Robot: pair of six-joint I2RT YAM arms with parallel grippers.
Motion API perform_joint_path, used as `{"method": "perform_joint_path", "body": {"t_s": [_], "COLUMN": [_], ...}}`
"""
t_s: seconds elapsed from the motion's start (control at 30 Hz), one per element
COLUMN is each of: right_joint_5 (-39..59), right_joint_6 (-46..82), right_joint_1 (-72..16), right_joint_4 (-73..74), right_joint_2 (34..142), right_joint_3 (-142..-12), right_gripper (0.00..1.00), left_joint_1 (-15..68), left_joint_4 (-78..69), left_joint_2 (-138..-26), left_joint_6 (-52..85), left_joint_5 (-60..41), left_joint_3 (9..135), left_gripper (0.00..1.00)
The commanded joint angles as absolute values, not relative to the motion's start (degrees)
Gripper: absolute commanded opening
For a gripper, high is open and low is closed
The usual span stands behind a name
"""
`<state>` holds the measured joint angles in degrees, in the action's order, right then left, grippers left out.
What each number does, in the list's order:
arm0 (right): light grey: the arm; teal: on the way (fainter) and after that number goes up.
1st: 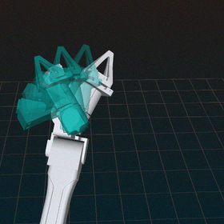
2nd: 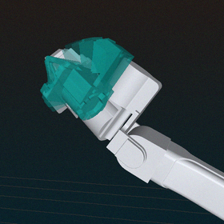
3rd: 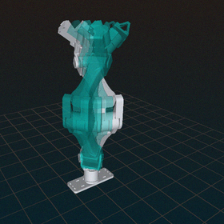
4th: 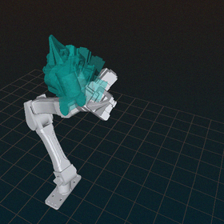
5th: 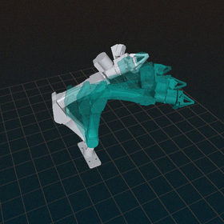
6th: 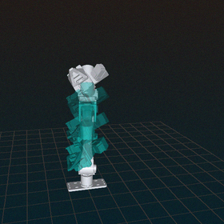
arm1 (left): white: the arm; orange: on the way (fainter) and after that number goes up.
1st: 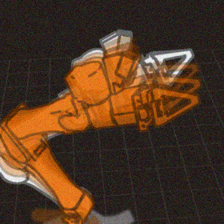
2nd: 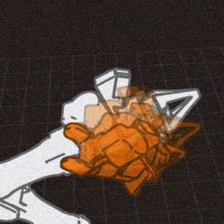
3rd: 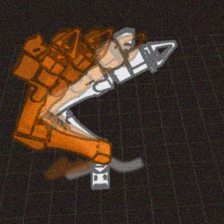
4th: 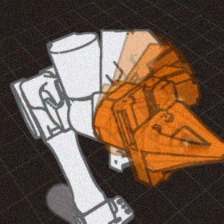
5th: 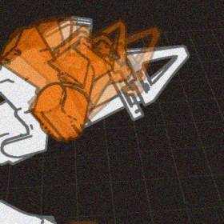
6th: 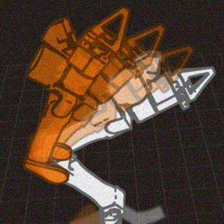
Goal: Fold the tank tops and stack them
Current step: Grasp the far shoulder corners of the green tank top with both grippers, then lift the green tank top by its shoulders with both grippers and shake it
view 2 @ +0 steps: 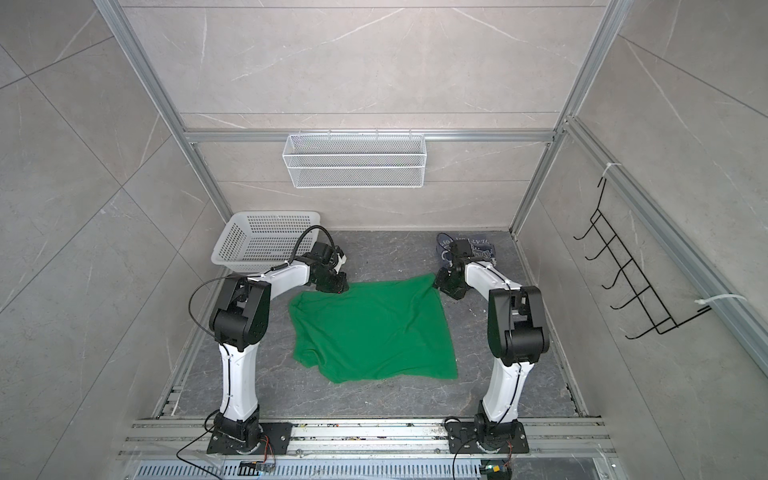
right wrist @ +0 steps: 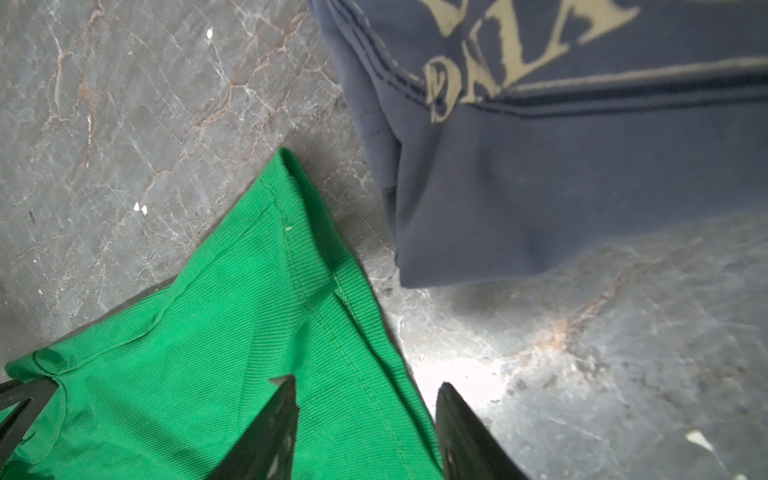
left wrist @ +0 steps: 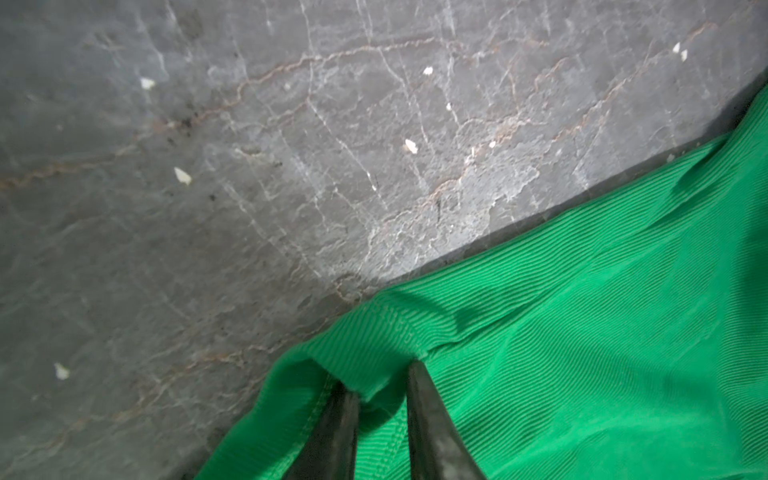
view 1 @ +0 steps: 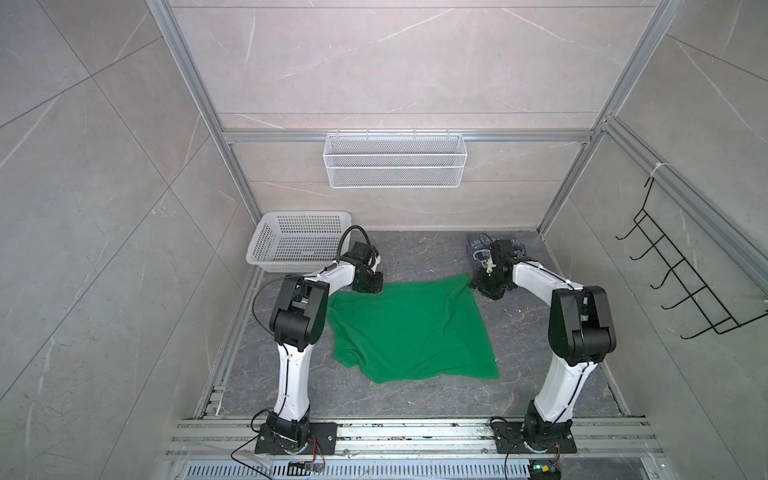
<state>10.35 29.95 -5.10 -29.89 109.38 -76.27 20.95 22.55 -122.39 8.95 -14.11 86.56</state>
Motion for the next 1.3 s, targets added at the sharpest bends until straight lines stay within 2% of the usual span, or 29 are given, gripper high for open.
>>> {"method": "perform_joint_path", "body": {"t_s": [0.0, 0.27, 0.43, 0.77, 1.0, 1.13, 1.27], "right_joint_5": [9.87, 10.86, 13.26, 14.26, 16.07, 17.27, 16.8], "right_joint_6": [29.33, 29.17, 28.92, 27.73, 27.77, 27.93, 28.25], "right_joint_1": [-4.78, -4.77, -4.79, -4.92, -4.92, -4.92, -4.83], "right_joint_4": [-29.85, -26.9, -25.51, -29.24, -29.76, -30.29, -30.96], "right_joint_2": [107.27, 109.53, 113.54, 123.39, 125.84, 125.99, 124.68], "right_joint_3": [-75.93, -78.81, -82.37, -92.41, -94.65, -95.17, -94.87], "right_gripper": [0.55, 0.55, 0.52, 0.41, 0.25, 0.19, 0.08], "left_joint_1": [20.83, 20.9, 20.87, 20.85, 20.74, 20.35, 19.98], "left_joint_4": [22.63, 20.25, 19.55, 18.3, 18.73, 19.42, 20.66], "left_joint_2": [-120.7, -113.31, -111.7, -111.05, -109.87, -109.22, -107.76], "left_joint_6": [8.23, 11.54, 12.56, 15.15, 16.3, 17.39, 18.29], "left_joint_5": [-15.09, -16.31, -17.18, -19.17, -19.51, -19.67, -19.99], "left_joint_3": [85.31, 80.51, 78.92, 78.77, 79.32, 79.45, 79.62], "left_gripper": [0.16, 0.02, 0.01, 0.0, 0.0, 0.0, 0.0]}}
